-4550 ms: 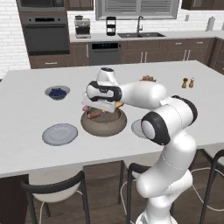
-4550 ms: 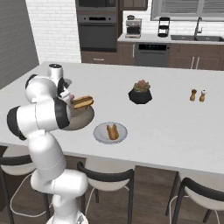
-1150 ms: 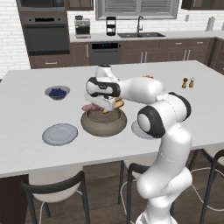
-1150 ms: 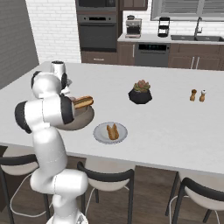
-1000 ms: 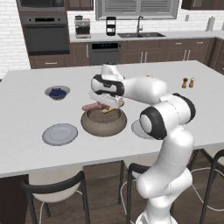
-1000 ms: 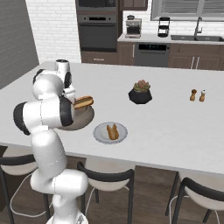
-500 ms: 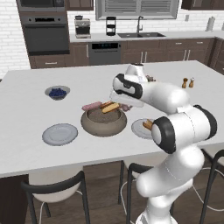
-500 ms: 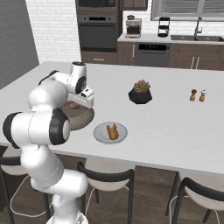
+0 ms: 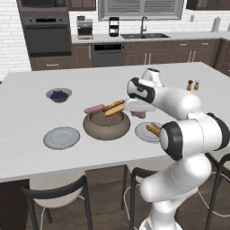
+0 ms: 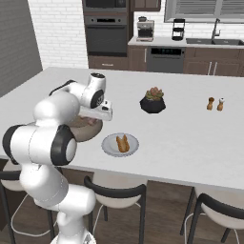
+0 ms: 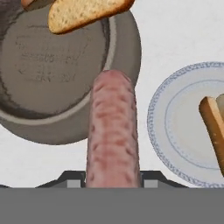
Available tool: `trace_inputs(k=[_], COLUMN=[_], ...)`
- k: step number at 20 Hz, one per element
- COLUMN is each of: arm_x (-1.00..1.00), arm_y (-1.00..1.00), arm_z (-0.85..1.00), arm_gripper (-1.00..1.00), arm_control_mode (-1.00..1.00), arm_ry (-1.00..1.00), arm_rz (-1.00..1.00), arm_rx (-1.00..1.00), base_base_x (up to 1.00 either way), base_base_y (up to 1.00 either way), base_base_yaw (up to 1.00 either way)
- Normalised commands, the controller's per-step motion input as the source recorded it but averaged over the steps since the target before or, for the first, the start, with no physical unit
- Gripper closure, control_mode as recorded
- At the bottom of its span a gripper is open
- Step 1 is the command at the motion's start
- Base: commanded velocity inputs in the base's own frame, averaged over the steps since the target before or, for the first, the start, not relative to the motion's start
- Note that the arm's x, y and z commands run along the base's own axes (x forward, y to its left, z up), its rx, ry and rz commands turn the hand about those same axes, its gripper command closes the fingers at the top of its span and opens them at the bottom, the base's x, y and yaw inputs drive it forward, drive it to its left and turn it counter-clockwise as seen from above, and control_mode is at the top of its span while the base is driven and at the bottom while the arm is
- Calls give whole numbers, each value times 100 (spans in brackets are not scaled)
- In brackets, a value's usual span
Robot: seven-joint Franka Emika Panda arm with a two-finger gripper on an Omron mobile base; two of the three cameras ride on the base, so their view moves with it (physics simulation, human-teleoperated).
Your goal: Place one bun and one sausage from the bowl on each plate.
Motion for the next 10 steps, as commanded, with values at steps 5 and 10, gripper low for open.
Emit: trace_inputs(k=[5,10], arm_x=[-9,-12], arm_y=[-28,-45], arm_z=[-4,-14], arm_gripper=[100,100], arm_control_mode=[-100,-100], arm_ry=[10,0], arm_rz=[9,-1], arm_rx=[-14,-6], base_base_x=[0,0], base_base_y=[0,0], base_base_yaw=[0,0])
